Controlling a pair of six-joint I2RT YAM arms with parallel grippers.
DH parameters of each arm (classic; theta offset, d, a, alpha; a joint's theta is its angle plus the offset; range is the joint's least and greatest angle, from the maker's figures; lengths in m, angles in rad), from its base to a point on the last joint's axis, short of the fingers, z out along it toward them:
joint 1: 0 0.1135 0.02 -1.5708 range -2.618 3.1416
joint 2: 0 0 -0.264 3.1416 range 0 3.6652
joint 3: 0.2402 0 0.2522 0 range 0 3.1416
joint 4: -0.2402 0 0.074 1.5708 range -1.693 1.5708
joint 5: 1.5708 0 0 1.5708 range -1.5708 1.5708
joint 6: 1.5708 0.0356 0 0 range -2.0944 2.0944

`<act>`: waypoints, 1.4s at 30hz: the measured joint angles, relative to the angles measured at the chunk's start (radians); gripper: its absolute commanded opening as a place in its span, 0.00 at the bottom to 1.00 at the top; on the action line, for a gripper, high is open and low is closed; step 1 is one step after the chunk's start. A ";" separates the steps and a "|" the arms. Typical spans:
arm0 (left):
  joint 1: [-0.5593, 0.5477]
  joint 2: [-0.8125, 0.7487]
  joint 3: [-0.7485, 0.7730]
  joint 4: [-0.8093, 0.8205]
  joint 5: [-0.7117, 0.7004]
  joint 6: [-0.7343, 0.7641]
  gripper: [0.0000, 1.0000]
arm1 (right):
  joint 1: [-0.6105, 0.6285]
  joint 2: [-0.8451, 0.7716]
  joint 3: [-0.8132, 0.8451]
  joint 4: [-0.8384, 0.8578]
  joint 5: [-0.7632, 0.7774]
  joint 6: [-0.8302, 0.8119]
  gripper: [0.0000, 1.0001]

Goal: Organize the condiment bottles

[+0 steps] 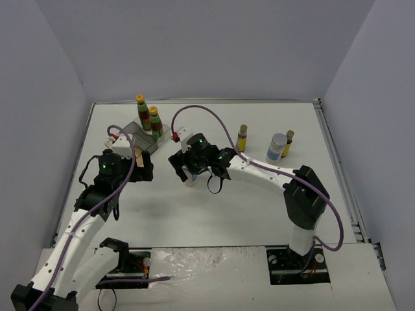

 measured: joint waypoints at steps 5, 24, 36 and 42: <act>-0.027 0.061 0.028 -0.002 0.047 -0.018 0.97 | 0.004 -0.154 -0.040 -0.049 0.039 0.002 1.00; -0.342 0.525 0.281 0.085 0.059 -0.022 0.97 | -0.308 -0.785 -0.349 -0.176 0.329 0.080 1.00; -0.381 0.701 0.359 0.050 0.011 -0.087 0.71 | -0.361 -0.787 -0.365 -0.184 0.337 0.077 1.00; -0.384 0.702 0.361 0.039 -0.019 -0.112 0.26 | -0.385 -0.761 -0.365 -0.184 0.335 0.075 1.00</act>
